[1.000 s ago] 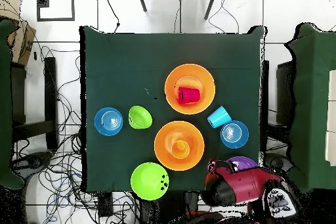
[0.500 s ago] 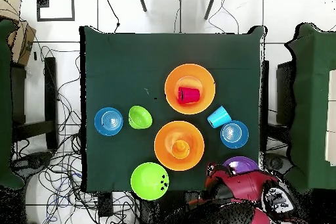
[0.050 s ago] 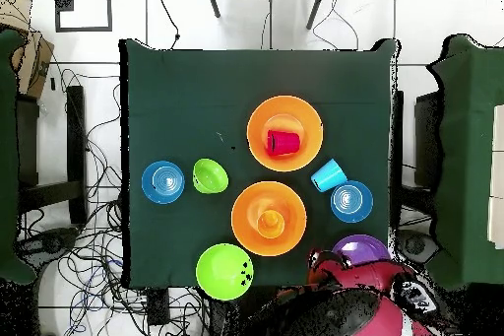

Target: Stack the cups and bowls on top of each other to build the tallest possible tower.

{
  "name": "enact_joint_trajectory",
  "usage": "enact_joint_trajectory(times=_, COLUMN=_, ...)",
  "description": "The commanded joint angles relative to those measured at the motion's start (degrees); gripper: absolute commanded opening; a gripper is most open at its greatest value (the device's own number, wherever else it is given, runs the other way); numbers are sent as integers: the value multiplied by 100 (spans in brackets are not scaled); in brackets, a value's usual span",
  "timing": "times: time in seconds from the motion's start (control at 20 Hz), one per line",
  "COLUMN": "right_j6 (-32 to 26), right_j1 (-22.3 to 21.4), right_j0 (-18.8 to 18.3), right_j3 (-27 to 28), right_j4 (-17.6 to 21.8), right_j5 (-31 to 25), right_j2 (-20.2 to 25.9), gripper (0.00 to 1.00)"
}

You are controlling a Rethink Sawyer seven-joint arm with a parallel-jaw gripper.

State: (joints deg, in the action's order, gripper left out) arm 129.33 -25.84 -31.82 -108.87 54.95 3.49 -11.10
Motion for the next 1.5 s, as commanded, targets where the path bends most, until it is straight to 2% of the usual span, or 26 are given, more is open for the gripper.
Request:
enact_joint_trajectory(times=0.05, right_j6=453, right_j1=296, right_j0=179, right_j3=592, right_j4=-276, right_j5=492, right_j2=307, gripper=100)
enact_joint_trajectory(times=0.1, right_j6=452, right_j1=312, right_j0=220, right_j3=608, right_j4=-300, right_j5=526, right_j2=253, gripper=0)
enact_joint_trajectory(times=0.3, right_j6=437, right_j1=315, right_j0=367, right_j3=648, right_j4=-333, right_j5=597, right_j2=104, gripper=0)
enact_joint_trajectory(times=0.65, right_j6=358, right_j1=163, right_j0=160, right_j3=498, right_j4=-213, right_j5=411, right_j2=314, gripper=0)
enact_joint_trajectory(times=1.05, right_j6=349, right_j1=140, right_j0=127, right_j3=477, right_j4=-187, right_j5=433, right_j2=311, gripper=0)
enact_joint_trajectory(times=1.5, right_j6=34, right_j1=-779, right_j0=-252, right_j3=-168, right_j4=-212, right_j5=-400, right_j2=915, gripper=0)
